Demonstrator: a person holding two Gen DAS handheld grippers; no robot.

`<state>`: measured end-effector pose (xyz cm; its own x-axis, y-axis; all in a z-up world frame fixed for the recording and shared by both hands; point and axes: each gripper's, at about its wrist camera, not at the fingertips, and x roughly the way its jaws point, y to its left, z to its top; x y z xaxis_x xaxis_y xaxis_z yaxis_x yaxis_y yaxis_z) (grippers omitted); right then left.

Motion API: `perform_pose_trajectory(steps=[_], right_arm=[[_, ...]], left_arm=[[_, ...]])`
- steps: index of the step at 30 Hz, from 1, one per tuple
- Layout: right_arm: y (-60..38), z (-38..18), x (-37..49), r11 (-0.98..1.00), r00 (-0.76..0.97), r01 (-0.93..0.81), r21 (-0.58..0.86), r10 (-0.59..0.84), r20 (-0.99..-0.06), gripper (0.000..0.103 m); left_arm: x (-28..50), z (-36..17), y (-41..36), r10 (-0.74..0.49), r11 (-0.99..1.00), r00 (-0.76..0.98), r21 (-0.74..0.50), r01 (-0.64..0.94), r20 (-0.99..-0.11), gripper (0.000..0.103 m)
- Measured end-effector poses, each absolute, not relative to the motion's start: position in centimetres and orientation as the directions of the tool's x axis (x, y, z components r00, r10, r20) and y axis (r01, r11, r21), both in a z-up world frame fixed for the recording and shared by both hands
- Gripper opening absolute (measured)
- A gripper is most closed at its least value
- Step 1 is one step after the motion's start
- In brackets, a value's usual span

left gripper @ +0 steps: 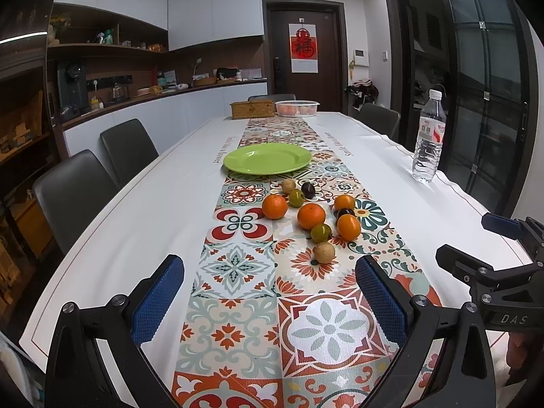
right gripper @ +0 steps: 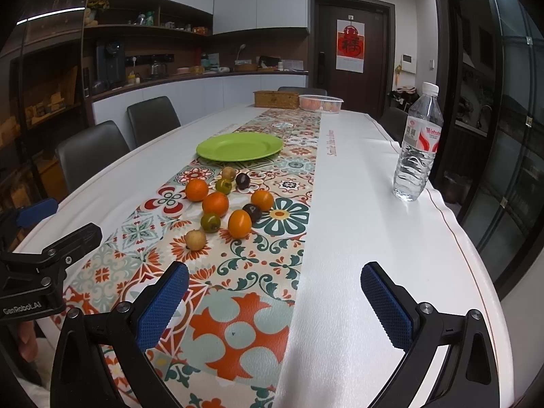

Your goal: Organize fruits

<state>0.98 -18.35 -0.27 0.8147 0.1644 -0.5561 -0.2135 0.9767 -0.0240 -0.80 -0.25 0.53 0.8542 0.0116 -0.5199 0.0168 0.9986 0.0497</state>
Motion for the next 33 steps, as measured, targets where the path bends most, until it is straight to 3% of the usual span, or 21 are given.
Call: perform_pose_trajectory(steps=[33], right_arm=[[-18.50, -0.12, 0.85, 0.977, 0.813, -0.213, -0.021, 0.165, -0.558, 0.102]], left_arm=[[-1.23, 0.90, -0.28, 0.007, 0.998, 0.863, 0.053, 0.023, -0.505, 0.103]])
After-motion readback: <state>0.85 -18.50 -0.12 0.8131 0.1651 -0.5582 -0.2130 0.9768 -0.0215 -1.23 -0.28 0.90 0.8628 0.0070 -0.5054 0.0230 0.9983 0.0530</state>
